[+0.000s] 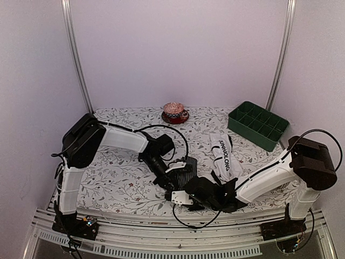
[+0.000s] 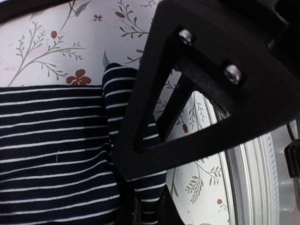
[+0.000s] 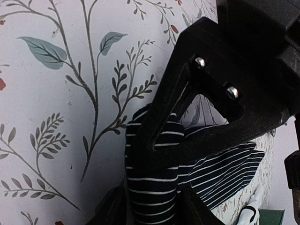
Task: Roll the underwear
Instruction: Roll the underwear at the center of the board.
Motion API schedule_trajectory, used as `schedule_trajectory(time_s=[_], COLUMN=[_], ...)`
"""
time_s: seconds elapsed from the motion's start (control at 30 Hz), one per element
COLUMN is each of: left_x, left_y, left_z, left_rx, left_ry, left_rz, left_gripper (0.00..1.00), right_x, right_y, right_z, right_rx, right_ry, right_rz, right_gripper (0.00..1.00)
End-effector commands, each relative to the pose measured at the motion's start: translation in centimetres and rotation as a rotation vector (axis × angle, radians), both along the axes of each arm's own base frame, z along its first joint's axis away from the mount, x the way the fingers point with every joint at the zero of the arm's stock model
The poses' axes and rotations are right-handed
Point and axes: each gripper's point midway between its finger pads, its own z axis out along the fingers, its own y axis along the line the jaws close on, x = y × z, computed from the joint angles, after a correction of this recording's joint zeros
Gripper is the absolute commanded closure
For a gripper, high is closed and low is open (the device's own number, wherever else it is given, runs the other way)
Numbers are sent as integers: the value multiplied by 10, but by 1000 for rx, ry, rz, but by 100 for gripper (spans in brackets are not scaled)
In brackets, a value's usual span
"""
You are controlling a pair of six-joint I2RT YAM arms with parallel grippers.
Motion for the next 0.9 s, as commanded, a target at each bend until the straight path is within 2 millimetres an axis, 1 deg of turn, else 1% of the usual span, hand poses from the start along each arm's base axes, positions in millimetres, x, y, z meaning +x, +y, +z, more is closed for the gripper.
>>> schedule_trajectory(time_s=[0.0,0.17,0.23,0.27,0.3,0.37,0.43,0.53,0.57,0.6,0.63,0.73,0.77,0.87], left_x=[-21,-20,-20,-20,-19,-15,-9,0,2,5,6,7,9,6], left_y=[40,41,41,41,41,41,39,35,34,33,33,31,28,24], left_z=[-49,-49,-48,-47,-47,-44,-40,-27,-22,-17,-11,1,17,32], left_rx=[240,240,237,236,236,228,214,154,134,111,89,22,-28,-116], left_ry=[66,60,54,50,42,14,-33,-118,-145,-175,-200,-262,-301,-356], left_rz=[-7,-7,-10,-11,-9,-1,13,33,37,45,48,64,74,87], left_gripper=[95,95,94,92,89,81,68,46,36,29,24,17,14,11], right_x=[7,7,5,3,1,-2,-5,-7,-7,-7,-7,-7,-7,-7], right_y=[-6,-9,-8,-7,-5,-3,-2,-3,-4,-5,-5,-7,-7,-8], right_z=[-6,-10,-13,-13,-13,-12,-12,-14,-15,-18,-19,-23,-23,-22], right_rx=[-45,-59,-60,-55,-46,-29,-12,7,11,10,13,14,19,39], right_ry=[-32,-14,23,45,75,132,197,296,328,356,382,450,473,539], right_rz=[-36,-38,-29,-23,-17,-4,4,5,3,-4,-9,-18,-22,-24], right_gripper=[62,74,79,85,90,94,96,96,96,96,96,96,96,96])
